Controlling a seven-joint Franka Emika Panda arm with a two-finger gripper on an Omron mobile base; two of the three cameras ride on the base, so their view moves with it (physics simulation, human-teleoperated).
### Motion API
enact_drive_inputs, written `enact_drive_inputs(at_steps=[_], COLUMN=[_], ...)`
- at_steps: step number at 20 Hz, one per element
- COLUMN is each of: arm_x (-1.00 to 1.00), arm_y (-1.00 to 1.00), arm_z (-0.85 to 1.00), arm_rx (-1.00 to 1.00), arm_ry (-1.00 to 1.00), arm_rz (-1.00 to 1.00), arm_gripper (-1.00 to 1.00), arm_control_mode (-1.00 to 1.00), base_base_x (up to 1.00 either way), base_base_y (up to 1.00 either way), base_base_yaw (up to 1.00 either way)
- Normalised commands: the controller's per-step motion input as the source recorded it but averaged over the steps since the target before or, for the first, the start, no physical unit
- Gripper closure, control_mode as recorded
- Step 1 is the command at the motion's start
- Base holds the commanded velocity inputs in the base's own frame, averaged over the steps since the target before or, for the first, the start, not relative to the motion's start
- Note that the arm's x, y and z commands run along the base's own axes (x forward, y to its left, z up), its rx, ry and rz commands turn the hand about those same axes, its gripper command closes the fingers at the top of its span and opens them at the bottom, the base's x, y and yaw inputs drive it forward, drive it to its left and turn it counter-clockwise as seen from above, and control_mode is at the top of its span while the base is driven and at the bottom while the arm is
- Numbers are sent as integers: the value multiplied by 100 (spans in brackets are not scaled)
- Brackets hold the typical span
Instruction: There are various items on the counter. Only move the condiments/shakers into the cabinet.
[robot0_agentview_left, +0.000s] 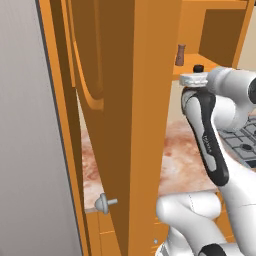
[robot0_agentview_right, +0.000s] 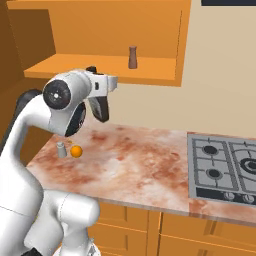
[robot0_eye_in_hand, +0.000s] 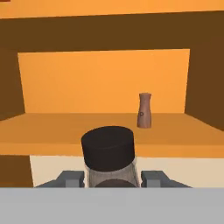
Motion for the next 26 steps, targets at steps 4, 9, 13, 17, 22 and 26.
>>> enact_drive_inputs(at_steps=[4, 9, 13, 17, 22, 26], arm_x=[-3, -6, -3, 0, 0, 2], arm_y=[15, 9, 0, 0, 0, 12], arm_z=[81, 84, 7, 0, 5, 1], arm_rx=[4, 3, 1, 0, 0, 0], arm_ry=[6, -4, -5, -21, -22, -4], arm_rz=[-16, -16, 0, -2, -7, -6], arm_gripper=[100, 100, 100, 100, 100, 100], arm_control_mode=[-100, -100, -100, -100, -100, -100], base_base_x=[0, 0, 0, 0, 0, 0], base_base_y=[0, 0, 0, 0, 0, 0], base_base_yaw=[0, 0, 0, 0, 0, 0])
